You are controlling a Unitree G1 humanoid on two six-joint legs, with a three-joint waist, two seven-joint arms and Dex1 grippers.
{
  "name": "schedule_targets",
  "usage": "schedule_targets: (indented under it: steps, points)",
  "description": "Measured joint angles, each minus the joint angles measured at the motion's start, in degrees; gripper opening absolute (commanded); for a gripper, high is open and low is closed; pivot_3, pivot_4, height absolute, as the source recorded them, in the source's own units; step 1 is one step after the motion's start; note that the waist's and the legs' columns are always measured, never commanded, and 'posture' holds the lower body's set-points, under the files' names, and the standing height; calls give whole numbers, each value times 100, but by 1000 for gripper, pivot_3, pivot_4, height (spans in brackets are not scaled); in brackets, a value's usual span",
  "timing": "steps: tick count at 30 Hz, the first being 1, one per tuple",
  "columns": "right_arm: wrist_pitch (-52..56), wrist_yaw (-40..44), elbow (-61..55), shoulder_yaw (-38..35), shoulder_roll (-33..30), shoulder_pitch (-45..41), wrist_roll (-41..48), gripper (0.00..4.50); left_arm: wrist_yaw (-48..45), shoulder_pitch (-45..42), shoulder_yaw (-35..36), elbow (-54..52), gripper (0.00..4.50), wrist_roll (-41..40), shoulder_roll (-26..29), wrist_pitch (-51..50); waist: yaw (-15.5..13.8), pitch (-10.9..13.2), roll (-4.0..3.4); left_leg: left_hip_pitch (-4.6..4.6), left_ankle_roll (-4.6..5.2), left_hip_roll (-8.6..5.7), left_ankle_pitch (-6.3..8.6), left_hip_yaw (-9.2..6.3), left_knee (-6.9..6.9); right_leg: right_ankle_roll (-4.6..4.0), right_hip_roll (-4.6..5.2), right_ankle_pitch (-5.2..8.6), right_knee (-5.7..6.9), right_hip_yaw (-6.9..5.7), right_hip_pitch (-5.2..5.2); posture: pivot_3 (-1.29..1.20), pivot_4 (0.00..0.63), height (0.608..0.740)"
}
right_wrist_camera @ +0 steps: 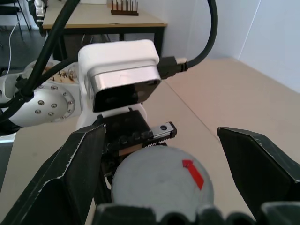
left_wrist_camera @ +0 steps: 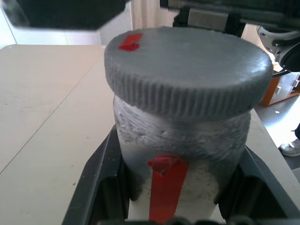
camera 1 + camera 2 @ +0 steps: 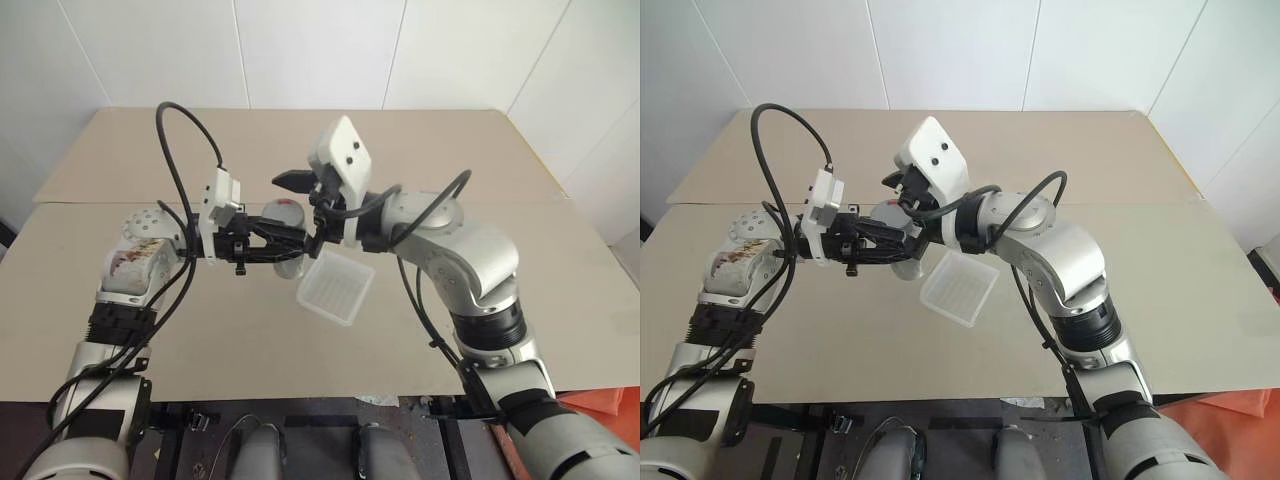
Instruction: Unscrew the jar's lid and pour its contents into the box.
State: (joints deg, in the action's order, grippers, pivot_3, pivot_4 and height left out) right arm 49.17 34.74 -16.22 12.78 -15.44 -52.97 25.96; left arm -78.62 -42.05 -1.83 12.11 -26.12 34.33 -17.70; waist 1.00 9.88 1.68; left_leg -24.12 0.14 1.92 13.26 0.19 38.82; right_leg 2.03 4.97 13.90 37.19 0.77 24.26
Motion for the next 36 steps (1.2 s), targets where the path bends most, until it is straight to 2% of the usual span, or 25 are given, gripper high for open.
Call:
schedule_targets:
  steps: [12,23,28,36]
  points:
    - [-104,122,399,-10,-16,2,-92,4468,7,-1,5,-2,1929,-9,63,-37,1,0,0,0,0,0,0,0,0,0,0,0,-2,0,0,0,150,740]
    - [-276,489,256,-115,-599,297,87,4468,78,0,81,-7,1929,-23,161,-156,-5,0,0,0,0,0,0,0,1,0,0,0,-2,0,-1,0,150,740]
    - [-282,410,299,-546,-1046,484,5,4468,-59,30,129,-94,1929,-102,272,-163,-15,0,0,-1,0,0,0,1,0,0,1,0,-4,0,-1,0,150,740]
    - [-237,651,-107,-650,-1261,724,249,4468,-100,29,155,-133,1929,-100,284,-156,-3,0,0,0,0,1,0,1,-2,0,0,0,-4,1,0,0,150,740]
